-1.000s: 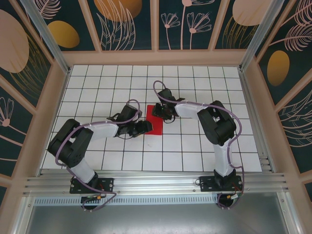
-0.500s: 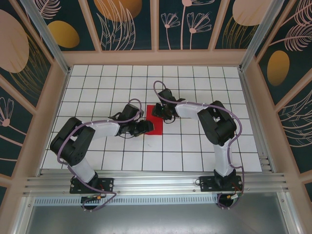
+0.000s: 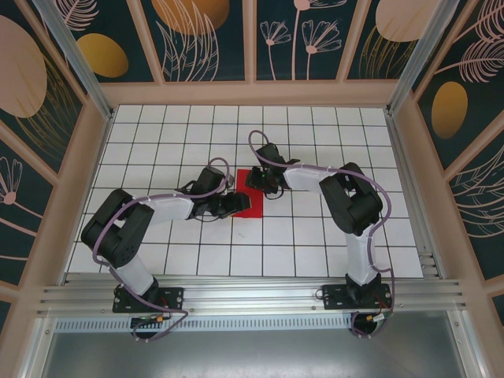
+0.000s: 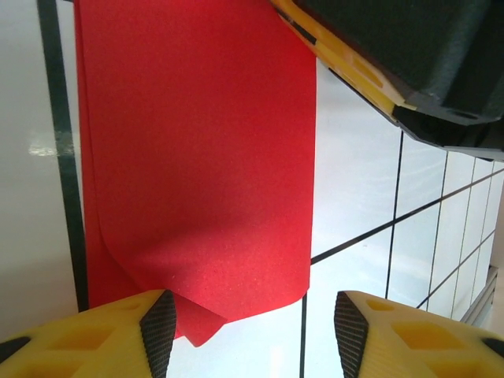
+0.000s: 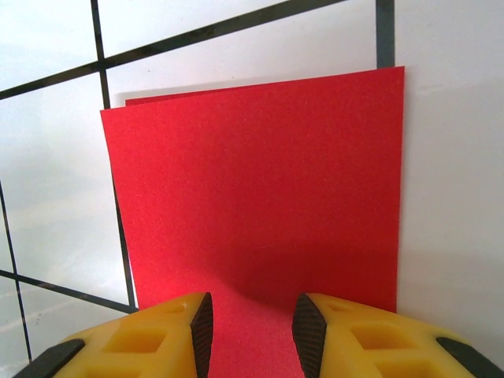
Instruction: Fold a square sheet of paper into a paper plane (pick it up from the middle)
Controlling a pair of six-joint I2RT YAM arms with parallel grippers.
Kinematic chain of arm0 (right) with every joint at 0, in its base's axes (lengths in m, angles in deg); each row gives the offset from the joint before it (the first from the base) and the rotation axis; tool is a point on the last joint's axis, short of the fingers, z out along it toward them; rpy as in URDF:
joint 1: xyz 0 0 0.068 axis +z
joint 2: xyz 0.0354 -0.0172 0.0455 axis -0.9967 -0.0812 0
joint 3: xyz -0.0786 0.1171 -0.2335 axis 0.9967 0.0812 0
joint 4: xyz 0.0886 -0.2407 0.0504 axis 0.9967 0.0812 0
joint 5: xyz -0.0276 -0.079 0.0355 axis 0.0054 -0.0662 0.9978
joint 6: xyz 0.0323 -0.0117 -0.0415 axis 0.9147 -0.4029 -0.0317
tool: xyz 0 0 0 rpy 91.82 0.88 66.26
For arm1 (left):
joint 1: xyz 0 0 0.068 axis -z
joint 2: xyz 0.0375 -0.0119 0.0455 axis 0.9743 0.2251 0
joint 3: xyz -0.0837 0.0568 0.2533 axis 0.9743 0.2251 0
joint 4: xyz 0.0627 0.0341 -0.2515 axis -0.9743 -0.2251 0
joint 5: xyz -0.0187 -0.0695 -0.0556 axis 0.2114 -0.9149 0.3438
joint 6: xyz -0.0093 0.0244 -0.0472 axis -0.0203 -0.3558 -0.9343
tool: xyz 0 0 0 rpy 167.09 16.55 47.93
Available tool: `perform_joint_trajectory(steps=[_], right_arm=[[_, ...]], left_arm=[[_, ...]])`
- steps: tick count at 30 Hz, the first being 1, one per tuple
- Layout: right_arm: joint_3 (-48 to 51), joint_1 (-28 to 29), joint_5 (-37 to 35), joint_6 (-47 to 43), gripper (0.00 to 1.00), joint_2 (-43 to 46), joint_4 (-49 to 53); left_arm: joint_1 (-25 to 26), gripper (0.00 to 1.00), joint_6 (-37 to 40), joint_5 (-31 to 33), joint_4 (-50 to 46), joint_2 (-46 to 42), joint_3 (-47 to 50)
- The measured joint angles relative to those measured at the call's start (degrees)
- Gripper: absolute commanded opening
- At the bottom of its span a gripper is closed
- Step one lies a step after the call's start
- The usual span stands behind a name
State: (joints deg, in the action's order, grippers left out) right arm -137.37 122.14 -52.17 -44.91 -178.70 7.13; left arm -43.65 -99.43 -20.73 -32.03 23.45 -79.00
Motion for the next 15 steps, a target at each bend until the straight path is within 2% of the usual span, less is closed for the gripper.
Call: perform_joint_trajectory(steps=[6,15], right_arm=[[0.26,-0.02,0.02,0.0,0.38,0.02,-0.42],[0.37,-0.07,0.02,0.0,0.38,0.11,-0.59]], left_arm=[[0.0,0.64,0.02,4.55,-3.19,-1.27,0.0],[0.0,0.62,0.02,4.72,-4.2,-1.38,0.13]])
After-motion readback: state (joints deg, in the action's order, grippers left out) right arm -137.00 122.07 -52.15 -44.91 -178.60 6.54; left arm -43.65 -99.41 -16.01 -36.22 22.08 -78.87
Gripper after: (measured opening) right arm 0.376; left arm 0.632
